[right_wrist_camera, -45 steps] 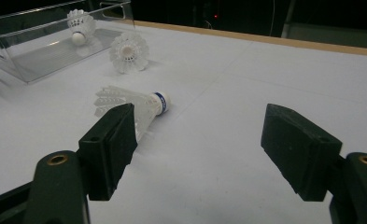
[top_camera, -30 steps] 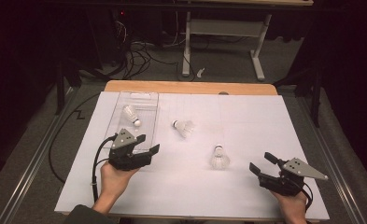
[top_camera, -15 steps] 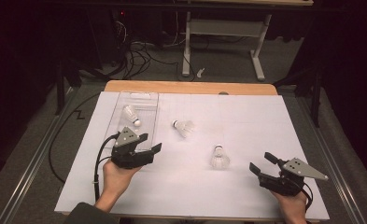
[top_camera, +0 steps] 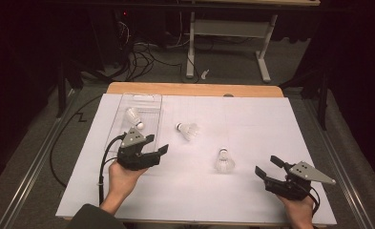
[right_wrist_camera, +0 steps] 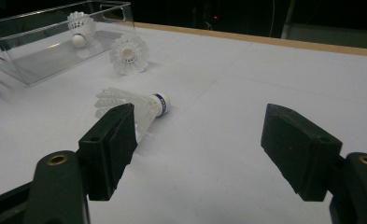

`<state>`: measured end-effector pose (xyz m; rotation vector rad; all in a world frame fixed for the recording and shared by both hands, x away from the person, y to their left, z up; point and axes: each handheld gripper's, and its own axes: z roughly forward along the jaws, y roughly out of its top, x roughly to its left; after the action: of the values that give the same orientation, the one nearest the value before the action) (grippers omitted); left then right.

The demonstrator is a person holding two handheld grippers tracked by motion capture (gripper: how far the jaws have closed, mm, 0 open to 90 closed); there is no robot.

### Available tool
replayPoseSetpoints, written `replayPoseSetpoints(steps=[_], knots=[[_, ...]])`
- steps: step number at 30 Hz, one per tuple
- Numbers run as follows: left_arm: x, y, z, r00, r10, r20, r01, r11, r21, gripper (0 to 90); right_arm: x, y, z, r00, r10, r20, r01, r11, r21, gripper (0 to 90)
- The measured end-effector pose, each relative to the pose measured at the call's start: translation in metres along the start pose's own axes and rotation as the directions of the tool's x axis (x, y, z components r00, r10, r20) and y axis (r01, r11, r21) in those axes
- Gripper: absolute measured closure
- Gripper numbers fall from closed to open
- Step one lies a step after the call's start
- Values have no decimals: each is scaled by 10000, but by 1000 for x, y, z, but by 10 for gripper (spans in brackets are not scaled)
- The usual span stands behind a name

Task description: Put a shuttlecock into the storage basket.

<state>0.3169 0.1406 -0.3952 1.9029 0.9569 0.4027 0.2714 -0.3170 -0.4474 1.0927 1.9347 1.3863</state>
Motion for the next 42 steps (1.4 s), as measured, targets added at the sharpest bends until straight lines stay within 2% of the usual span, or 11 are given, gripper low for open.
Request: replayPoseSetpoints(steps=[34,42], knots=[[-4,20,24,9996,231,136,-233,9996,129,380,0,0,0,10000,12,-38,-12,10000,-1,269],[-4,24,29,9997,243,35,-243,9996,112,381,0,0,0,10000,10,-33,-10,10000,-5,269]])
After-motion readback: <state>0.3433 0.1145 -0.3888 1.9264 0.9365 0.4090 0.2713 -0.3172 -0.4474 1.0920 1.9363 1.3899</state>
